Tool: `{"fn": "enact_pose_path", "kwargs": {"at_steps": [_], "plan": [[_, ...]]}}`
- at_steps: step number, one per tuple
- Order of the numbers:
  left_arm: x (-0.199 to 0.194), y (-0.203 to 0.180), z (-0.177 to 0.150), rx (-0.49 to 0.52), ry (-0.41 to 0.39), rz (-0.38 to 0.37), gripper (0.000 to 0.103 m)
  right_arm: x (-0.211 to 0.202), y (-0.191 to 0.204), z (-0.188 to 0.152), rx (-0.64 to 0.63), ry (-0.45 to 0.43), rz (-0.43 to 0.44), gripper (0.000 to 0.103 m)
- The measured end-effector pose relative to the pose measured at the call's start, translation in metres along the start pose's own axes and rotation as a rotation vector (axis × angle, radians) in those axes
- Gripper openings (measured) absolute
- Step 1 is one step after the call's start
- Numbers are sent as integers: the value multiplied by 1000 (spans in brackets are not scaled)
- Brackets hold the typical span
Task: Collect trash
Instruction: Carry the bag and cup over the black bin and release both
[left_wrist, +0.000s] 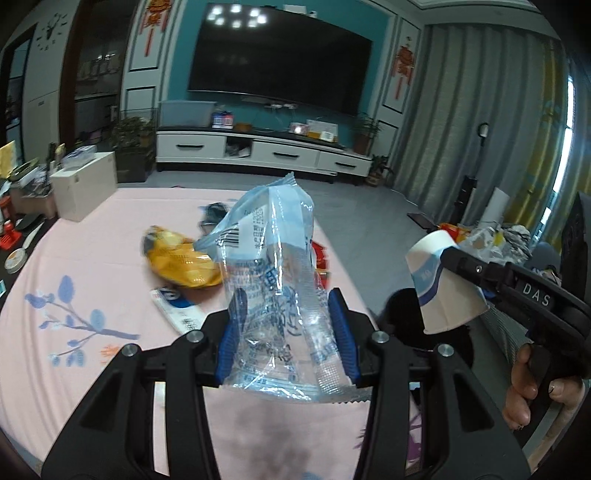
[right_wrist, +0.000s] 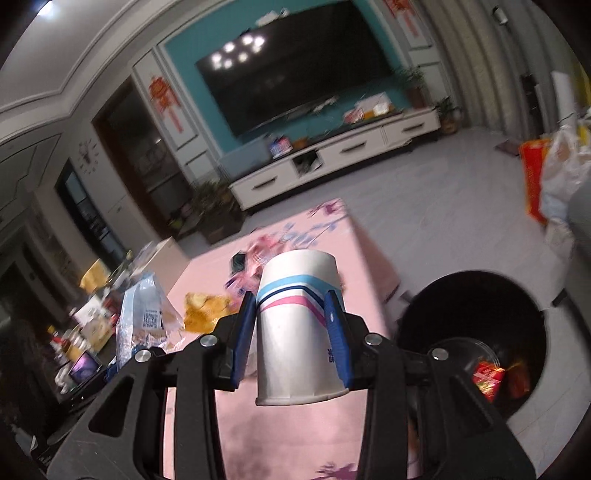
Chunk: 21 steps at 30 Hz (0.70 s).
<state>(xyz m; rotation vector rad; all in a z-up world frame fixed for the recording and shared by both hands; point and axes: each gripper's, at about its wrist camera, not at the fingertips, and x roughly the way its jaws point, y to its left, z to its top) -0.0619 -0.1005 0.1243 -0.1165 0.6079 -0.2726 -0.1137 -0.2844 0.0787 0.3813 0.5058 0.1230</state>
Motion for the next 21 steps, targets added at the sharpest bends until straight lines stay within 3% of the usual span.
{"fn": "enact_pose_path", "kwargs": {"at_steps": [9,15,21], "plan": [[40,-67,-3,67,78,-99,47,-21,-57,11,114,-84,-109,39],[86,-112,-17,106,174,-167,47,-7,-108,4,228,-36,-185,39],[137,-141,-28,128,293,-205,47,21,-148,-10,314,66,-271,39]]}}
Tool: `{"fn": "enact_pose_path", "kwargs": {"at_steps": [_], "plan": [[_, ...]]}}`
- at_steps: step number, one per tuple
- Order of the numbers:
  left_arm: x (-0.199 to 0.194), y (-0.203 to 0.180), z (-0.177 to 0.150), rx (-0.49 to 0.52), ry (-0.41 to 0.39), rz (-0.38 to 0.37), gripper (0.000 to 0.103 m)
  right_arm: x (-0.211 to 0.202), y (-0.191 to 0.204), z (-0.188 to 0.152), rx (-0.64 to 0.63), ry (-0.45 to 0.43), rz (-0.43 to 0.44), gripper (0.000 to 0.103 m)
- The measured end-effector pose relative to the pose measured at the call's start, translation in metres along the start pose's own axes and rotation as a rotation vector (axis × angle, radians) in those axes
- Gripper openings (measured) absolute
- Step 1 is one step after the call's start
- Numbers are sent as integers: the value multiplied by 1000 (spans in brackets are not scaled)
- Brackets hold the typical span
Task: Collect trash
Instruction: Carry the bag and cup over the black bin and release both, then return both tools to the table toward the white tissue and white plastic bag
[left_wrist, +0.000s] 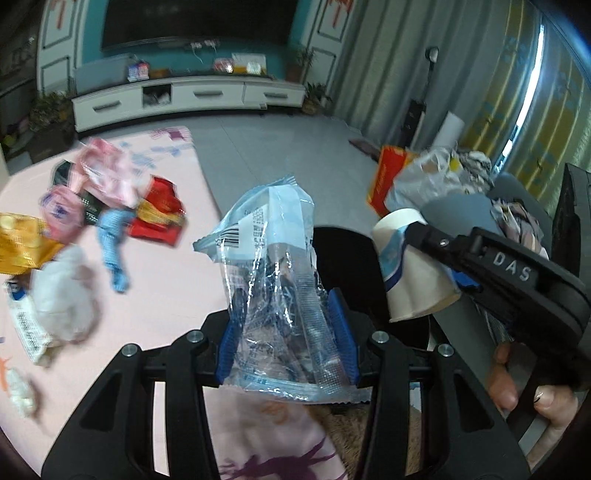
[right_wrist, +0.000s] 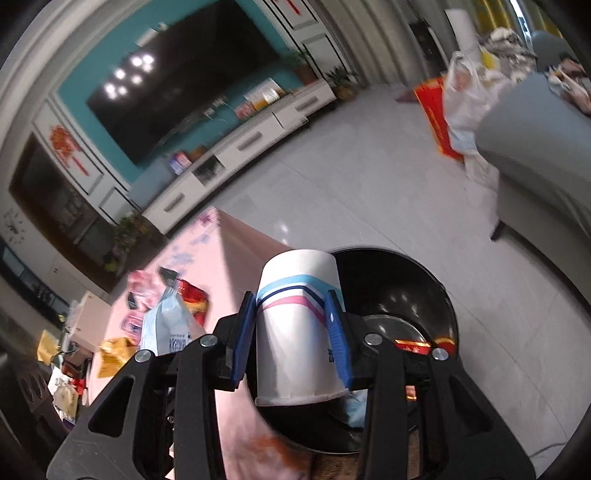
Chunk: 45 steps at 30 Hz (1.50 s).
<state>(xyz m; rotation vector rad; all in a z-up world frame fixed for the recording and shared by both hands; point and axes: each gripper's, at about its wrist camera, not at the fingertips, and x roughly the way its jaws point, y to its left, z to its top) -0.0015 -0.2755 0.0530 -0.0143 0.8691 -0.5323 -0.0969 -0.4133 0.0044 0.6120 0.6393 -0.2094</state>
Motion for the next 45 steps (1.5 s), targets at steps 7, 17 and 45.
{"fn": "enact_pose_path", "kwargs": {"at_steps": [7,17,45], "plan": [[58,-13,0,14,131,-31,47,20,-35,-2,87,54,-87,39],[94,-35,-4,83,194,-11,47,35,-57,1,137,92,-153,39],[13,-9,3,33,58,14,100,11,-39,4,104,-19,-186,86]]}}
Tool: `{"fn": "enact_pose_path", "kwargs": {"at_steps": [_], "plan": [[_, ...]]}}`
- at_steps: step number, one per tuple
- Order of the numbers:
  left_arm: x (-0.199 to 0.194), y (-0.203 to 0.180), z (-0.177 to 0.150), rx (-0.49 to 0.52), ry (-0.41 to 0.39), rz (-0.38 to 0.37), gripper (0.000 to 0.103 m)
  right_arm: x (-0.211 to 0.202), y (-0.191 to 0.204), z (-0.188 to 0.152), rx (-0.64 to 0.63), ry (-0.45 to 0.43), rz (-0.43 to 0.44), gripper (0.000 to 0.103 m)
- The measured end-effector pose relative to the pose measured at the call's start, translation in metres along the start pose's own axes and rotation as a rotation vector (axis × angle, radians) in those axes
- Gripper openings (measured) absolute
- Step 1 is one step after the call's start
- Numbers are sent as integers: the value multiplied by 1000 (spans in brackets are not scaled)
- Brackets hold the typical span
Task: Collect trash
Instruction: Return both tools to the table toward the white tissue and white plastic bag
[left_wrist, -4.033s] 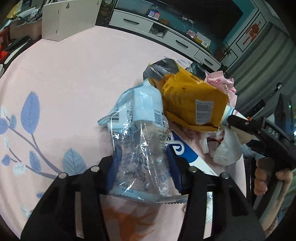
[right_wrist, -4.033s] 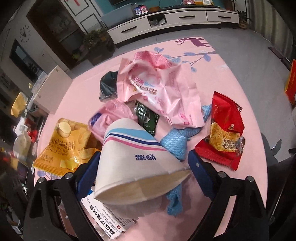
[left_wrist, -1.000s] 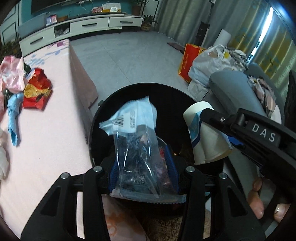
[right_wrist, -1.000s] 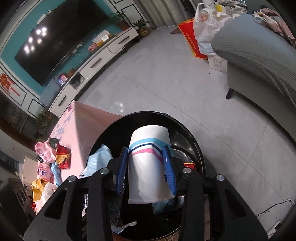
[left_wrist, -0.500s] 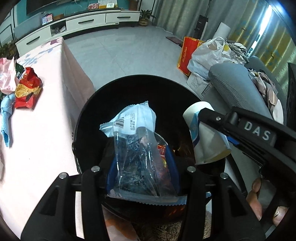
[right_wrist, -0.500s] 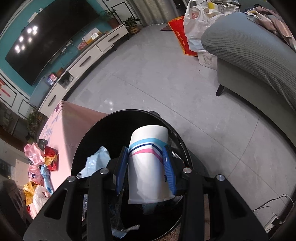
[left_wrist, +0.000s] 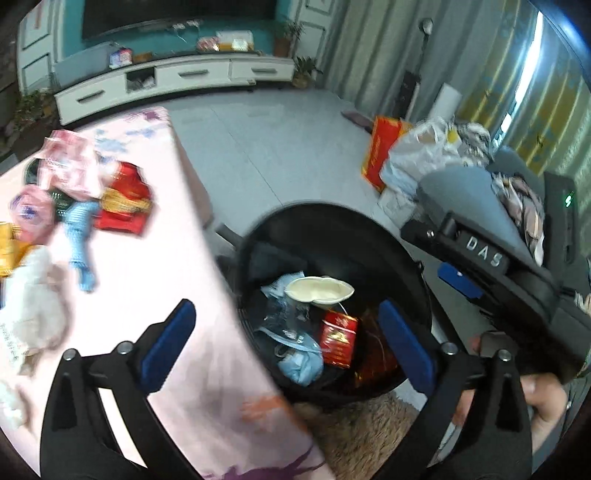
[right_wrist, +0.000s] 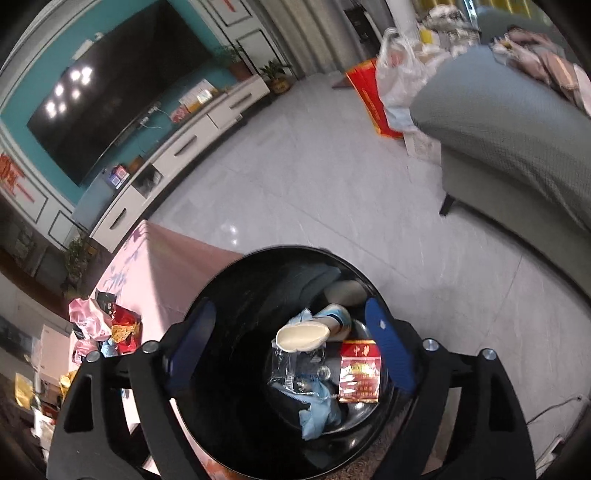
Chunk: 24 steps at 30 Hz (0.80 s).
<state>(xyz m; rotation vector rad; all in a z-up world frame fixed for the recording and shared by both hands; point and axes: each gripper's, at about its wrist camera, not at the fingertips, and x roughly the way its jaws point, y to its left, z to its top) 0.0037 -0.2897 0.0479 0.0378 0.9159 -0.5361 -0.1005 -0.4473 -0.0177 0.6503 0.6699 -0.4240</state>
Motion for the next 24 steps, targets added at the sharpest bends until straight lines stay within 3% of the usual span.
{"fn": "enact_pose_path", "kwargs": {"at_steps": [2,6,12,17,20,24], "plan": [[-21,17,-2,-31,-33,24,100,-6,11,-2,-39,-34,2,94],[-61,64,-10,-130,-92,86,100,-18,31,-6,-92,-96,48,99],[-121,147,-36,-303,-175,245,100,-41,71,-18,-186,-175,185,100],[-154,203,-73,-396,-234,371,100,-42,120,-43,-314,-156,278,100],[-156,230,-98,-459,-229,411,100,-35,150,-66,-408,-144,303,100],[-141,259,-124,-518,-146,385,100,-17,187,-104,-554,-120,269,100]]}}
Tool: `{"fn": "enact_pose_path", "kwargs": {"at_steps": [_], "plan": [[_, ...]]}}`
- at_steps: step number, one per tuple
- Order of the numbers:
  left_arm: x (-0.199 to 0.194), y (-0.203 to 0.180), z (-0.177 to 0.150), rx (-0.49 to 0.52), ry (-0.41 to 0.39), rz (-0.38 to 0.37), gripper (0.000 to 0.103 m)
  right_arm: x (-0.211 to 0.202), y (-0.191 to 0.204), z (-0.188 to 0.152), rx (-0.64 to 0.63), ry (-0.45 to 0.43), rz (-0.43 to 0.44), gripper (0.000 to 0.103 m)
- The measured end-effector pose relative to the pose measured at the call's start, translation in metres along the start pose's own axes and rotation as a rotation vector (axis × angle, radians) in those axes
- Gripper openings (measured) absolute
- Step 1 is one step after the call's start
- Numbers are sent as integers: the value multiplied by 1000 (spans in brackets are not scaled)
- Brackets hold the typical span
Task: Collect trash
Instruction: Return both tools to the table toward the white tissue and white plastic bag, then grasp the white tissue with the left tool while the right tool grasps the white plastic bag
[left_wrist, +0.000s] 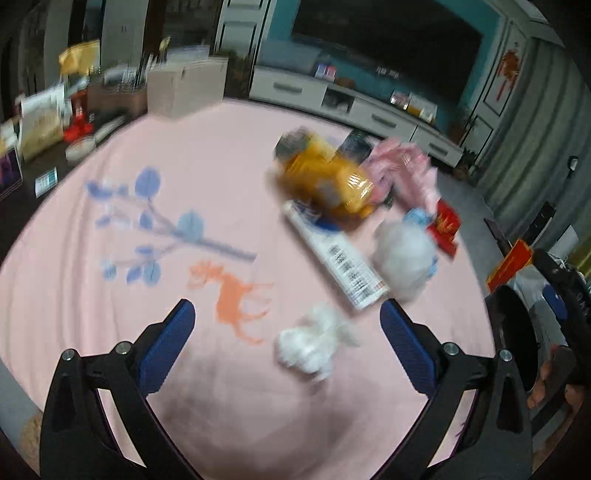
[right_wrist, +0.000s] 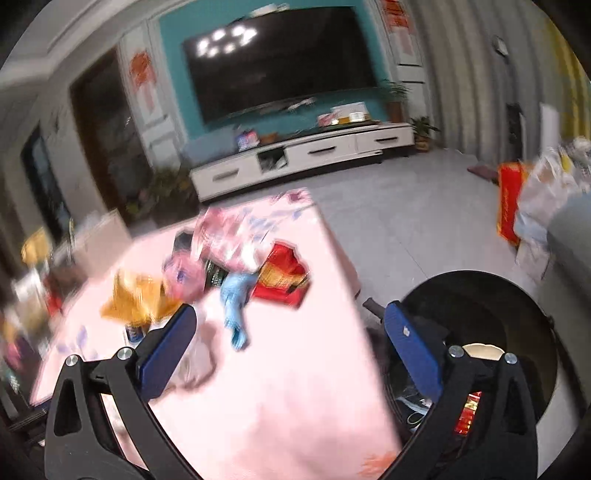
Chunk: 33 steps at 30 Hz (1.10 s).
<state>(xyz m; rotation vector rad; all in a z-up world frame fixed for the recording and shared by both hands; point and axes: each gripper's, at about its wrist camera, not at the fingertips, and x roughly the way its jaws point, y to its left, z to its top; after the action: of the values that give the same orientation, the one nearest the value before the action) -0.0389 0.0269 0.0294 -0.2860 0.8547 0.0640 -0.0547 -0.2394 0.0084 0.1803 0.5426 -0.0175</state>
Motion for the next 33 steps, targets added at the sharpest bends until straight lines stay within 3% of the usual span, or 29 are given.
{"fn": "enact_pose_path", "kwargs": {"at_steps": [7,12,20,28,33], "plan": [[18,8,-2,-32,16,-23,100,29,35,-27,-89,69,42,100],[26,3,-6,-29,43,-81,100,28,50,-40,-178,28,-40,100],[31,-8,-13,6,51,-112,99,32,52,-47,-194,39,-5,100],[32,-10,-13,11,64,-144,82,32,58,-50,-221,34,-15,100],[35,-18,-17,30,82,-159,77,30,55,-51,-208,36,-23,100]]}}
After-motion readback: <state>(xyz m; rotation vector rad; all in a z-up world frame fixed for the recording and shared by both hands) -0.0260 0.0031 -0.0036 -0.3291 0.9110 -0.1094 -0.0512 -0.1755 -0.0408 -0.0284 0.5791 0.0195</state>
